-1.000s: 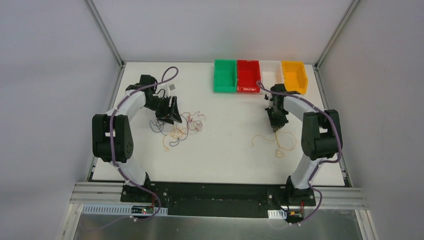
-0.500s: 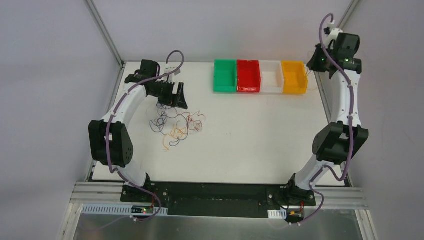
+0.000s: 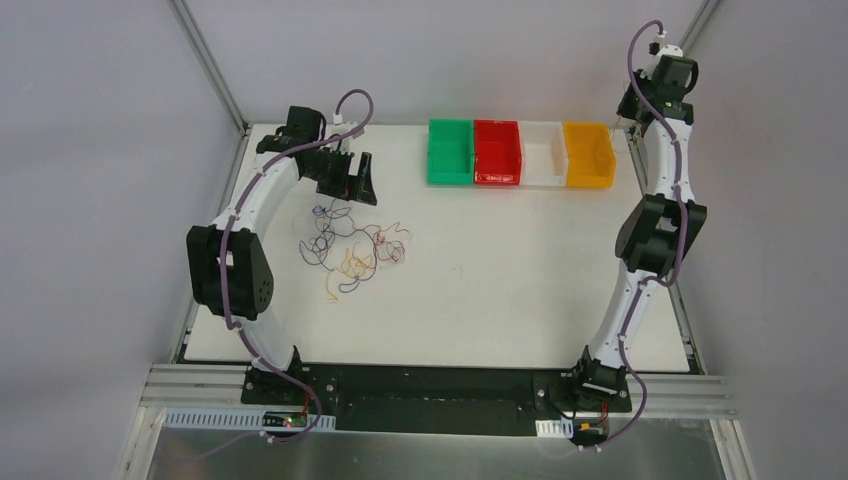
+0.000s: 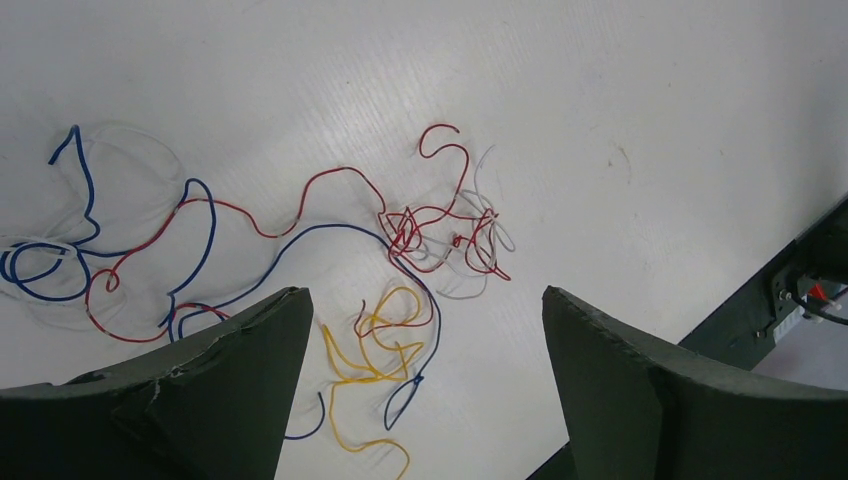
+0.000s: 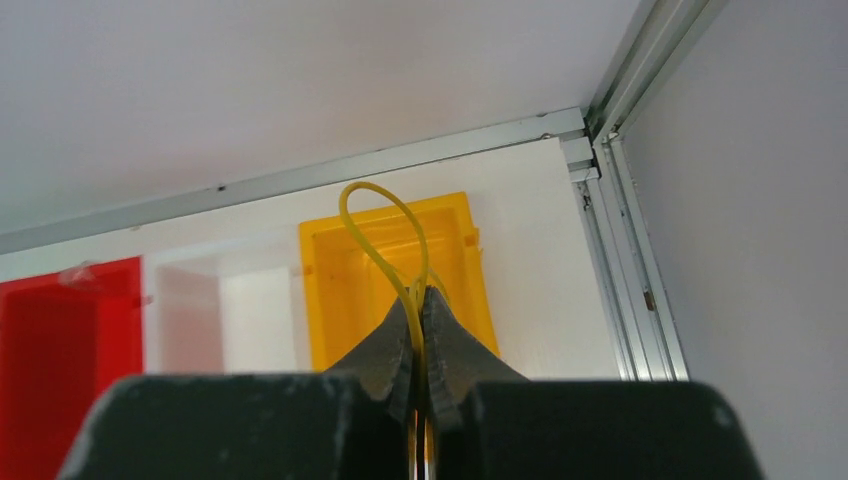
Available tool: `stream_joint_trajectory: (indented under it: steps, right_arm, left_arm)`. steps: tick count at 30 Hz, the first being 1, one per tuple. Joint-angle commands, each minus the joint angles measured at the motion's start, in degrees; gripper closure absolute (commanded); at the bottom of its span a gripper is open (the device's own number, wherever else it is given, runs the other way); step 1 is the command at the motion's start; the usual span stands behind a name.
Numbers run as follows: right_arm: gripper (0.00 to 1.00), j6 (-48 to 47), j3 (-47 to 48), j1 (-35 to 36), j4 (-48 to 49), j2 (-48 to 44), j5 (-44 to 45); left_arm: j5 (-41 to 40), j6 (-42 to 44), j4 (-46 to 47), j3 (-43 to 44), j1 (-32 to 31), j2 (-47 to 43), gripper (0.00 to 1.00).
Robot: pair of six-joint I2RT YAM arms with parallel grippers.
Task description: Untangle the cables
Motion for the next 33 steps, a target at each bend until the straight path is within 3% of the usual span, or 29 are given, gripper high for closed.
stream_joint_trajectory:
  steps: [1,8,15,18,20,23,27,33]
  right_arm:
    - [1.0,-2.2,1.9,2.5,9.5,2.4,7.7]
    - [1.0,0.3,1.5,6.0,10.6,6.6,10.5]
    - [1.0,11.0,1.5,4.8,9.5,10.7,0.9]
    - [1.0,12.4,1.9,3.9,9.5,12.4,0.9]
    - [0.87,12.4,1.9,3.1,9.2,12.5,1.1]
    - [0.49,12.2,1.7,1.6,8.1,11.6,0.1]
    - [0.26,10.3,1.8,0.2,5.5,8.1,-4.7]
    - [0.03,5.4,-3.2,-0.5,0.1,-0.8,-11.1]
  left_arm:
    - [-2.6,0.8,-0.8,2.9,-0.5,1.1,0.12]
    - [-5.3,2.0,-0.8,3.6,-0.4,2.9,0.12]
    - [-4.5,0.4,-0.9,2.7,-0.2,4.2,0.12]
    - [-3.1,-0.6,-1.4,2.2,-0.2,4.6,0.12]
    - [-2.6,-1.0,-1.8,1.8,-0.1,4.5,0.12]
    - [-1.8,-1.5,-2.4,0.6,-0.1,4.1,0.12]
    - [-0.4,-2.9,-2.7,-2.6,-0.1,3.1,0.13]
    - [-2.8,-4.4,-2.7,-11.7,-0.3,4.3,0.16]
